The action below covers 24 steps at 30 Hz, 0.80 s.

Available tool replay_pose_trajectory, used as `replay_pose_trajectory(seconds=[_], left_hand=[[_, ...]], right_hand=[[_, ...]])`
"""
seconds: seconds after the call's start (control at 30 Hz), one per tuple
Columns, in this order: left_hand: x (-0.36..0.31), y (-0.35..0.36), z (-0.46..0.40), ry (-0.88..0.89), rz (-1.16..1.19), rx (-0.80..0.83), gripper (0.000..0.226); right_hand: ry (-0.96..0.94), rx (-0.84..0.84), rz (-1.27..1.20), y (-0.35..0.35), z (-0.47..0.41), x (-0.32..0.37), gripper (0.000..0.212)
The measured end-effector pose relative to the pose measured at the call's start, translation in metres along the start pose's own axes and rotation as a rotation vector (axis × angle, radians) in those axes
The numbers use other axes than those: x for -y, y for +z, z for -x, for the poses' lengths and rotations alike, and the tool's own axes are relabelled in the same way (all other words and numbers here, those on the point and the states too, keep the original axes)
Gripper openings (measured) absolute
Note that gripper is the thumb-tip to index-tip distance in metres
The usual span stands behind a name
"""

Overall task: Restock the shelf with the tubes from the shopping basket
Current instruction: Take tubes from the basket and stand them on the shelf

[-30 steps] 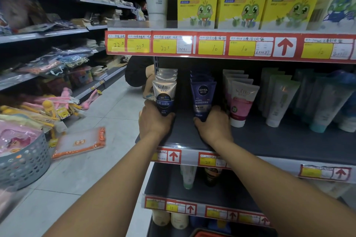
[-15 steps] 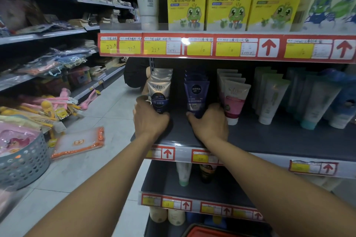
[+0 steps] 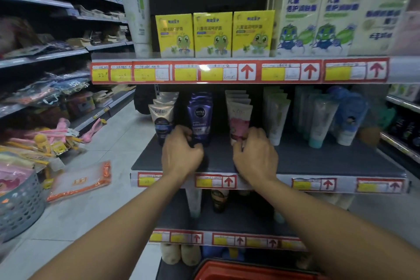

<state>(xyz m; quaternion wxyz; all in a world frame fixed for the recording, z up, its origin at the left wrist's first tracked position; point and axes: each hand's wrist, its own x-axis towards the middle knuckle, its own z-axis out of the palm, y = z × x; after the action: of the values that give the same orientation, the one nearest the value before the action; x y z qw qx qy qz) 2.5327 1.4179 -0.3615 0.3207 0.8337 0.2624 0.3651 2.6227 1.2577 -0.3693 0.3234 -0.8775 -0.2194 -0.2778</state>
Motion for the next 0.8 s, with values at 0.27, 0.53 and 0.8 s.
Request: replay_pose_trajectory(seconds=[0.27,0.53,0.8], left_hand=[[-0.043,0.035,0.019,0.007,-0.006,0.161,0.034],[-0.067,0.072,0.022,-0.013,0.005,0.212,0.030],[-0.068,0.109,0.009,-0.080,-0.058,0.183,0.069]], right_hand=[[0.075,-0.001,0.038,-0.044,-0.007,-0.060,0.019],[0.138,0.071,0.033,-0.057,-0.011,-0.099,0.020],[0.259,0.269,0.032,-0.042,-0.032,-0.108,0.041]])
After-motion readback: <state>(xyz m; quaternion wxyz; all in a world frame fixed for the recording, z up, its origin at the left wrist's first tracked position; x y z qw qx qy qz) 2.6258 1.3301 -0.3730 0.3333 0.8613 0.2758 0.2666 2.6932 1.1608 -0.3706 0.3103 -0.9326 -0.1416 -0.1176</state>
